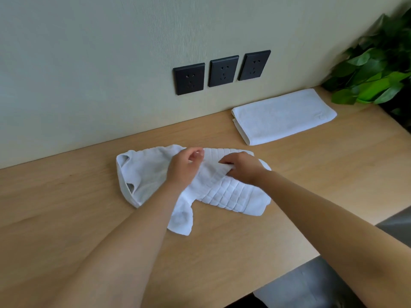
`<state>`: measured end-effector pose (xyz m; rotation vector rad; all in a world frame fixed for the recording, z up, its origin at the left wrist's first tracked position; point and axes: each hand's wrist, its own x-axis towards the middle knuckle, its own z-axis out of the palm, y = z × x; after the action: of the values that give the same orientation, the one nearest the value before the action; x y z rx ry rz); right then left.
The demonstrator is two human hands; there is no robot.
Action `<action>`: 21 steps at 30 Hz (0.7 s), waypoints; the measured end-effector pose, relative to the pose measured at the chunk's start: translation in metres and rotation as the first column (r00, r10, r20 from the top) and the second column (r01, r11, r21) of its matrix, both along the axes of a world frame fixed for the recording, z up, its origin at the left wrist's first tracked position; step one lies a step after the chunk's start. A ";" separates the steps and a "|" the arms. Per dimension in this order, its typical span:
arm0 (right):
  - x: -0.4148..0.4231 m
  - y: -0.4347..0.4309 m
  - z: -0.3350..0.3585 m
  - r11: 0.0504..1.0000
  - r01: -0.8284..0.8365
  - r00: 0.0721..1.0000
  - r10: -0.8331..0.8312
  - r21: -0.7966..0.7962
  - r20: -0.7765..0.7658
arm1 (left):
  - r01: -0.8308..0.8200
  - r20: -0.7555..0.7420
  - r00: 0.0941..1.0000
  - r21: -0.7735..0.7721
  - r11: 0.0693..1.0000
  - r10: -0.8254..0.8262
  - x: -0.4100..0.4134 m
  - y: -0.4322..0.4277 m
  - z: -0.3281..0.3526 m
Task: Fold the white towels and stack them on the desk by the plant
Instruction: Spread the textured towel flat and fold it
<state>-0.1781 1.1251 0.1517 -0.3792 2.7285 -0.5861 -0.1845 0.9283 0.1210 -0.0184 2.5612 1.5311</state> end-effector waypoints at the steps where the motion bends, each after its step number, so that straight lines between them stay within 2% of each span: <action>1: 0.000 0.002 0.001 0.997 0.053 0.998 -0.050 -0.049 0.048 | 0.025 -0.052 0.998 -0.013 1.000 -0.025 0.011 0.005 -0.001; 4: 0.005 0.013 0.007 0.966 0.179 0.959 -0.129 -0.187 0.254 | 0.077 -0.170 0.980 -0.171 0.982 -0.106 0.043 0.008 -0.019; 6: 0.015 0.018 0.010 0.950 0.209 0.937 -0.128 -0.231 0.324 | 0.063 -0.163 0.980 -0.299 0.952 -0.115 0.060 -0.001 -0.037; 7: 0.022 0.019 0.011 0.949 0.204 0.937 -0.119 -0.239 0.328 | 0.056 -0.157 0.981 -0.316 0.947 -0.111 0.067 -0.005 -0.046; 13: 0.065 0.005 0.010 0.979 0.058 0.976 -0.014 -0.195 0.219 | 0.022 -0.223 0.972 -0.242 0.970 -0.078 0.095 -0.024 -0.055; 15: 0.075 -0.002 0.012 0.984 0.025 0.976 0.015 -0.179 0.219 | 0.039 -0.184 0.980 -0.212 0.977 -0.079 0.101 -0.028 -0.050; 17: 0.085 -0.008 0.012 0.980 0.040 0.960 0.016 -0.193 0.280 | 0.039 -0.105 0.993 -0.166 0.985 -0.057 0.106 -0.032 -0.049; 21: 0.103 -0.013 -0.003 0.952 0.169 0.886 -0.033 -0.255 0.462 | 0.020 0.056 0.998 -0.147 0.989 -0.012 0.114 -0.037 -0.053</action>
<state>-0.0747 1.1118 0.1492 -0.1378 2.2229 -0.9745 -0.0702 0.8913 0.0680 -0.0567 2.6182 1.3140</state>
